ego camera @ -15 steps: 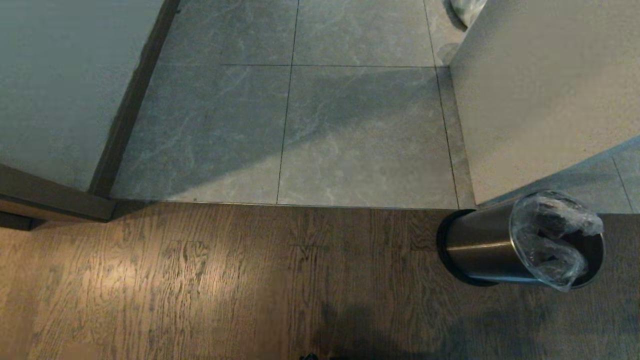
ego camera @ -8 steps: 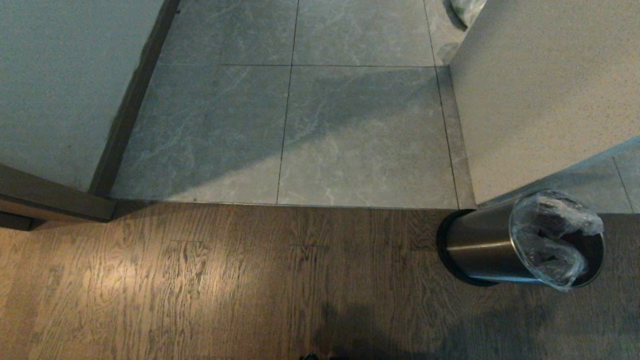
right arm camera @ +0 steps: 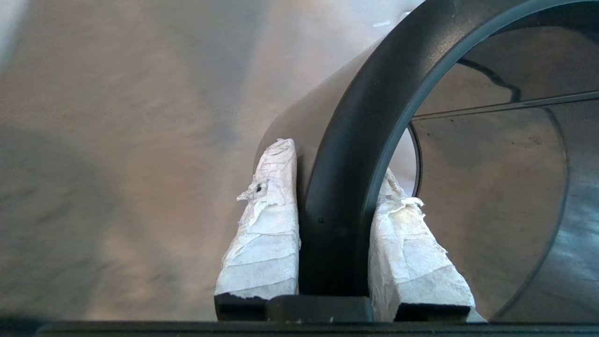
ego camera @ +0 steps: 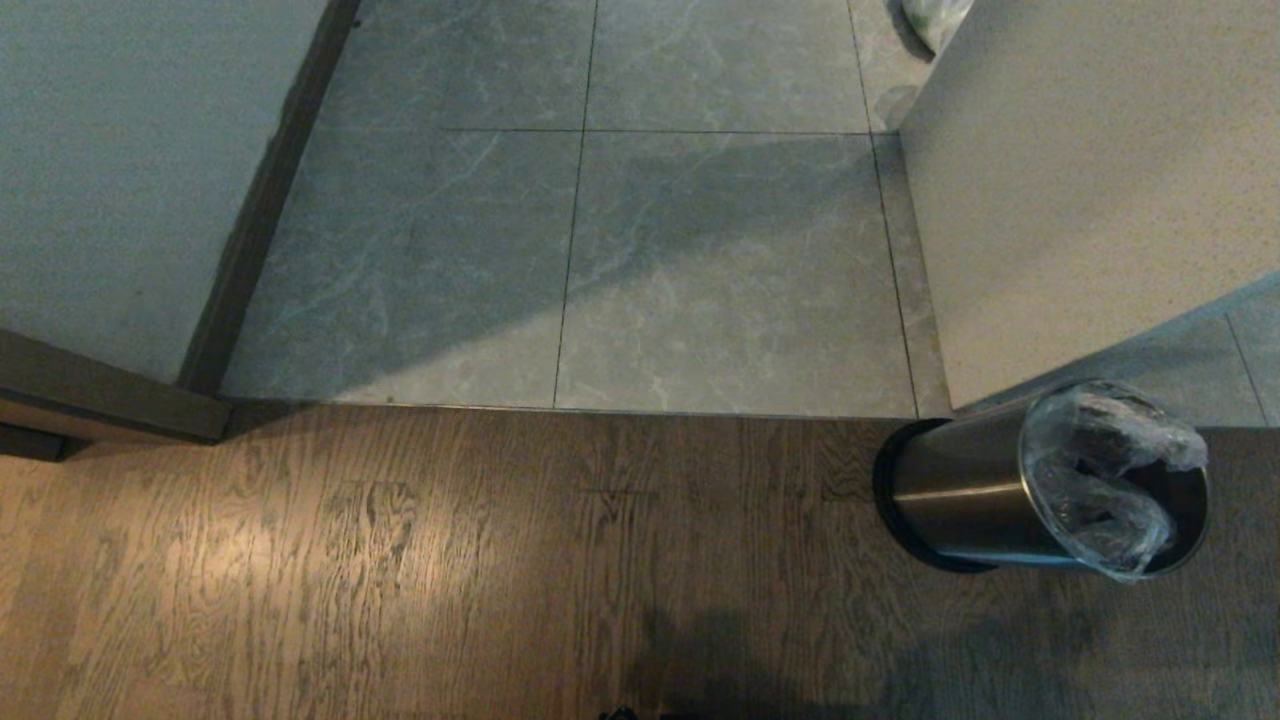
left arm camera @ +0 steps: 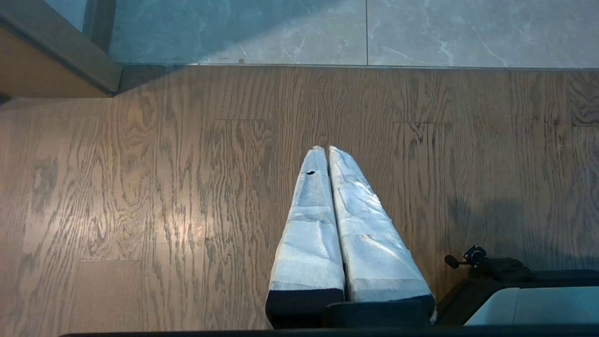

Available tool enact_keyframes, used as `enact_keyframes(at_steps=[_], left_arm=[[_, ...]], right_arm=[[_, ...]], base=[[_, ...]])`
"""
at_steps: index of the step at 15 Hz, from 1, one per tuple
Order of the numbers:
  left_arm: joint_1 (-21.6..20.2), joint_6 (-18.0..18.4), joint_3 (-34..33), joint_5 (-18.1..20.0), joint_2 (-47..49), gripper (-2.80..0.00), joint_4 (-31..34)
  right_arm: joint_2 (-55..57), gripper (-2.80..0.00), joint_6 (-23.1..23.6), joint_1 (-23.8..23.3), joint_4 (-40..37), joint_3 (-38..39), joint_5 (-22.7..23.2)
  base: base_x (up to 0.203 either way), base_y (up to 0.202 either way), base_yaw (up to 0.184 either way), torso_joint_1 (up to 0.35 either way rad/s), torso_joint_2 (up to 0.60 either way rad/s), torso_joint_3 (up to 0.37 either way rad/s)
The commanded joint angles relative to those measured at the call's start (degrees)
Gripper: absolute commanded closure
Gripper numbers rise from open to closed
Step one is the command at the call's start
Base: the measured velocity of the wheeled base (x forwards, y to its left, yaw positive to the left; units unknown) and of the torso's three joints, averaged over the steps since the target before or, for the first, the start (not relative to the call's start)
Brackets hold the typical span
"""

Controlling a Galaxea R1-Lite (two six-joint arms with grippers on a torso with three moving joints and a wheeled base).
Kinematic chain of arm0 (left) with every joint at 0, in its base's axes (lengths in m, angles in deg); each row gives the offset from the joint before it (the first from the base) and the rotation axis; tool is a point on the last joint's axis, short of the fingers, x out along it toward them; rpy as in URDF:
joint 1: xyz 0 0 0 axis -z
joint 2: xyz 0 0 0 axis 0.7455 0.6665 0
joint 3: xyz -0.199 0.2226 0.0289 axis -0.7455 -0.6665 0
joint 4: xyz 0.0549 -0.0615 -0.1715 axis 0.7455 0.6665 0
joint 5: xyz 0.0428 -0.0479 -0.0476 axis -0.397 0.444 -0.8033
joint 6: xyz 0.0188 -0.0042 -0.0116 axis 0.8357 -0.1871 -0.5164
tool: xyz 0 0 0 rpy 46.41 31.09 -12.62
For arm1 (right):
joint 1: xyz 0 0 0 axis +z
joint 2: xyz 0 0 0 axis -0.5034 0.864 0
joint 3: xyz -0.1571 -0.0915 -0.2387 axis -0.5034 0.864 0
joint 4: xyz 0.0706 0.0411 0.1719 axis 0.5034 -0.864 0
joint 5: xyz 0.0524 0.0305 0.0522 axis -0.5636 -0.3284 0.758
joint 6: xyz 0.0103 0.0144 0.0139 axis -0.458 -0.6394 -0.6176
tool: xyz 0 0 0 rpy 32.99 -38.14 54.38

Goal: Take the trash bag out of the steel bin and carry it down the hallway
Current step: Place the outer trash can on the ground

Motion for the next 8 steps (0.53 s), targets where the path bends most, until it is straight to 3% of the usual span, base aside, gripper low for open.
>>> enact_keyframes(at_steps=[1,4,6,8], left_arm=[[0.0,0.0,0.0,0.0,0.0,0.0,0.0],[0.0,0.0,0.0,0.0,0.0,0.0,0.0],[0.0,0.0,0.0,0.0,0.0,0.0,0.0],[0.0,0.0,0.0,0.0,0.0,0.0,0.0]], right_arm=[[2.3,0.0,0.0,0.3,0.0,-1.7,10.0],[2.7,0.0,0.1,1.4,1.8,-2.4,30.6],[4.3,0.0,1.1,1.6,2.4,-5.2,41.3],[7.7,0.0,5.7,1.9,2.9,-7.4,44.2]], base=[[0.0,0.0,0.0,0.0,0.0,0.0],[0.0,0.0,0.0,0.0,0.0,0.0],[0.0,0.0,0.0,0.0,0.0,0.0],[0.0,0.0,0.0,0.0,0.0,0.0]])
